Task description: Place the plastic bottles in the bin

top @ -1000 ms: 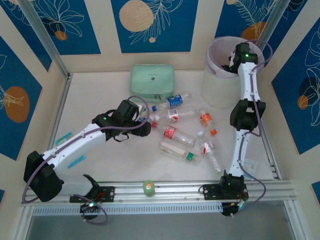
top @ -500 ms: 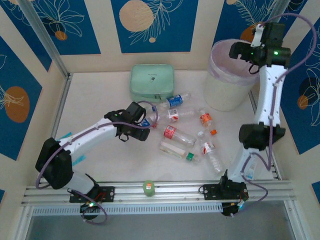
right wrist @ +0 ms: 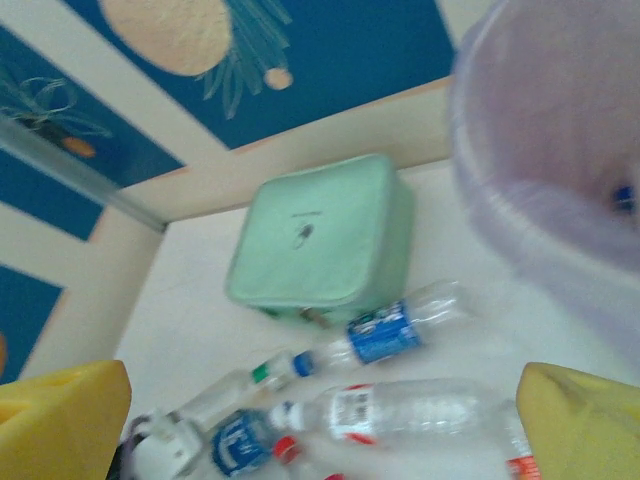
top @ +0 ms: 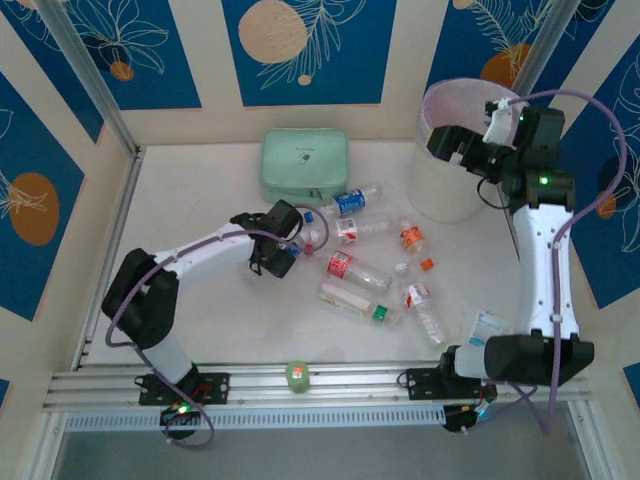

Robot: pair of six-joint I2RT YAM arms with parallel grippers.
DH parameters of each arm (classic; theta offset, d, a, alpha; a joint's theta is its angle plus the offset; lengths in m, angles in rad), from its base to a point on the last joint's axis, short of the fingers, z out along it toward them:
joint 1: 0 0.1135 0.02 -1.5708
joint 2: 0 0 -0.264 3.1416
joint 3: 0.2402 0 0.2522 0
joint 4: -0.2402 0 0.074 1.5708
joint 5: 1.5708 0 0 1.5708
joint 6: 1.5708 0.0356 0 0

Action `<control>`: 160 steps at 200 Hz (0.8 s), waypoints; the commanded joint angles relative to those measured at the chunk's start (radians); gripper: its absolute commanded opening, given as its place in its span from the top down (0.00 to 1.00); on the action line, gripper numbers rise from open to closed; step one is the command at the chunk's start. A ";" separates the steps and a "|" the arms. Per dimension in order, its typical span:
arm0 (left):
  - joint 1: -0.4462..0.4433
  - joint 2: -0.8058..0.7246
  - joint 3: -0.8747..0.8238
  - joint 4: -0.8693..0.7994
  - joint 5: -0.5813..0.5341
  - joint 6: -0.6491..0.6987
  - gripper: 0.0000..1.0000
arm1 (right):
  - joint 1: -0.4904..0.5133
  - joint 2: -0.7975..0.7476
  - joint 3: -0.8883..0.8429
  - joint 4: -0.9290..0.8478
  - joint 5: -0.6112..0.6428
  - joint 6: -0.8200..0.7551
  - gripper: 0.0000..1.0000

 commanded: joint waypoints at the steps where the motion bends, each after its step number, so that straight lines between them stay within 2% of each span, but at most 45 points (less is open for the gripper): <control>1: 0.010 0.037 0.004 -0.005 -0.021 0.012 0.36 | 0.041 -0.103 -0.074 0.099 -0.123 0.062 0.01; 36: 0.011 0.076 0.008 -0.001 -0.032 0.000 0.49 | 0.115 -0.209 -0.248 0.140 -0.134 0.105 0.01; 54: 0.010 0.076 0.005 0.001 -0.033 -0.009 0.59 | 0.175 -0.237 -0.373 0.205 -0.143 0.140 0.00; 74: 0.009 0.052 0.010 -0.012 -0.025 -0.021 0.65 | 0.250 -0.246 -0.482 0.250 -0.108 0.168 0.00; 105: 0.009 -0.034 0.024 -0.046 0.010 -0.047 0.65 | 0.314 -0.209 -0.567 0.310 -0.094 0.230 0.01; 160: 0.011 -0.188 0.037 -0.057 0.097 -0.101 0.65 | 0.402 -0.066 -0.529 0.357 -0.106 0.268 0.08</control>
